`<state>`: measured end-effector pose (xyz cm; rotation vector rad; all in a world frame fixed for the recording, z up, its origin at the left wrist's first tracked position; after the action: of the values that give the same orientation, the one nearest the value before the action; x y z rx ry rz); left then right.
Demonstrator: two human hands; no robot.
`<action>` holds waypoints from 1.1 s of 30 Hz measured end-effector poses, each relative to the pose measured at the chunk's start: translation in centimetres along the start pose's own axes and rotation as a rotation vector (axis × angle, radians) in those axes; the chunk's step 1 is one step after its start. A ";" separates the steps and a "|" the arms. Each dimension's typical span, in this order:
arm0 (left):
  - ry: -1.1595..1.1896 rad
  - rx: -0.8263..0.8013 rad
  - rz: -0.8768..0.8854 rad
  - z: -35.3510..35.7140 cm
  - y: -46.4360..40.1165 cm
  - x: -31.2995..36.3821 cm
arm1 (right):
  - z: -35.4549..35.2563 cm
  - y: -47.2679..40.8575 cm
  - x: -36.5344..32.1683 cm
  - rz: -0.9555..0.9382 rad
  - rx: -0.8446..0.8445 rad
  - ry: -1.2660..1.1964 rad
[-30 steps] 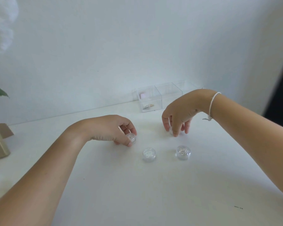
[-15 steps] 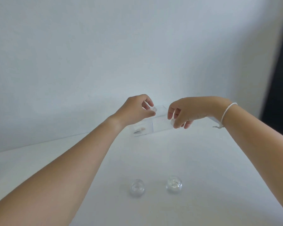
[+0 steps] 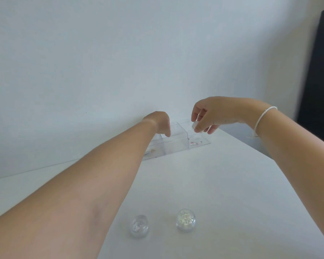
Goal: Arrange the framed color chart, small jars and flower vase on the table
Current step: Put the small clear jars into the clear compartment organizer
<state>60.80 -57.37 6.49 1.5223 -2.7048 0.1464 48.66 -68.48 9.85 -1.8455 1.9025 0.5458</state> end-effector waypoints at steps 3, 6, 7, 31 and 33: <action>-0.110 -0.031 -0.030 0.4 -0.3 0.2 | -0.2 0.0 0.0 -0.013 0.005 -0.005; -0.245 -0.024 -0.039 0.8 -0.3 0.6 | -0.3 -0.1 -0.1 -0.025 0.008 -0.014; -0.260 -0.021 -0.041 0.8 -0.2 0.6 | -0.4 -0.1 -0.2 -0.029 0.007 -0.019; 0.715 0.659 -0.053 -0.6 9.6 -8.2 | 0.6 -1.0 0.2 -0.041 0.063 -0.034; 0.813 0.643 -0.100 0.9 10.7 -9.6 | 1.0 -1.3 -0.1 -0.060 0.109 -0.049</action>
<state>56.65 -43.75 4.22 1.2651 -1.9808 1.3878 50.03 -67.88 9.09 -1.7970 1.8028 0.4544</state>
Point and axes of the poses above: each hand's wrist, its own y-axis away from the middle knuckle, its own z-axis out of the palm, x = y × z, the point moved 7 cm from there along -y, towards the middle knuckle, and after that the axes turned 5 degrees about z, right-handed, at the moved point
